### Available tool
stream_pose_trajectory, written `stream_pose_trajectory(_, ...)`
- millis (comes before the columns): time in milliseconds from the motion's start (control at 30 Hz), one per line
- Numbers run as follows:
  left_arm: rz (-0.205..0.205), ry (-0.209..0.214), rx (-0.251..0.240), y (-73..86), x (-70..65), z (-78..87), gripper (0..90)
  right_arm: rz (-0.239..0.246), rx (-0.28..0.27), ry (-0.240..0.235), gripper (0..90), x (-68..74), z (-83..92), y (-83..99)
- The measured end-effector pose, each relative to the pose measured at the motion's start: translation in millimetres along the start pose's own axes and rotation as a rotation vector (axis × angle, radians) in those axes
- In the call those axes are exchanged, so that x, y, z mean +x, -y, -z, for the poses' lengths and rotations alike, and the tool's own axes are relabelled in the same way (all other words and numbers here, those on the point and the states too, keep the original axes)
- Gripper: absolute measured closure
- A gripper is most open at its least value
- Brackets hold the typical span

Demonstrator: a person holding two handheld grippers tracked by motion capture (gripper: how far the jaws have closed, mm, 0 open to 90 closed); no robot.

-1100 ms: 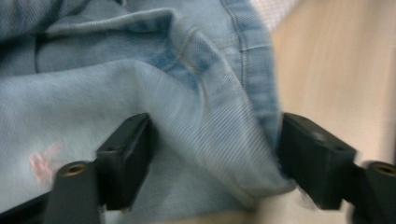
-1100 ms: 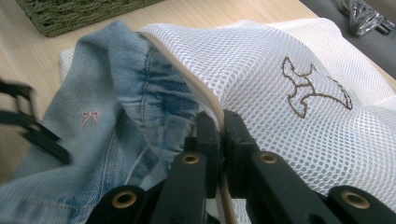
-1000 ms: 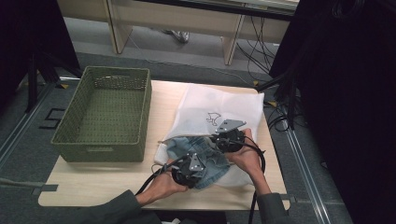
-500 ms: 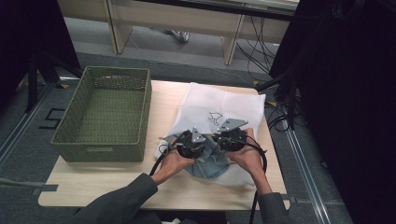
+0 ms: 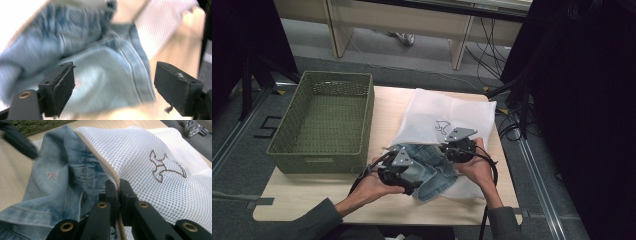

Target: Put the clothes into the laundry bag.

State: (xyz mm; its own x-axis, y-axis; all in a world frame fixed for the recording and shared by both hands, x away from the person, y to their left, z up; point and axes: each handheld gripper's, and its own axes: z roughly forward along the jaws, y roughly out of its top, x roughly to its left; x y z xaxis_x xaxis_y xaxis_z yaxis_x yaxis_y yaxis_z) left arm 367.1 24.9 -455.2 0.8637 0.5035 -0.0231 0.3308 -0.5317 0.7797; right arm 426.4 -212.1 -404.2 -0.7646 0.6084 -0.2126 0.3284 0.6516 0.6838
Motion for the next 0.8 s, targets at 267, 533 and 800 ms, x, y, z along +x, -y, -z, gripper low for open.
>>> stream_pose_trajectory(267, -0.099, 0.042, 0.125, 19.6, -21.7, -35.9, 15.4, -0.004, 0.007, -0.005, 87.4, 0.9, -0.8, -0.7)
stream_pose_trajectory(533, -0.143, -0.009, 0.174, 1.8, -14.1, -73.1, 54.6, 0.018, -0.002, -0.009, 87.4, -1.2, -0.7, 0.2)
stream_pose_trajectory(800, -0.03, 0.018, 0.056, -21.1, -2.1, -57.4, 78.0, -0.004, 0.002, 0.011, 87.4, -0.9, 1.4, -0.3)
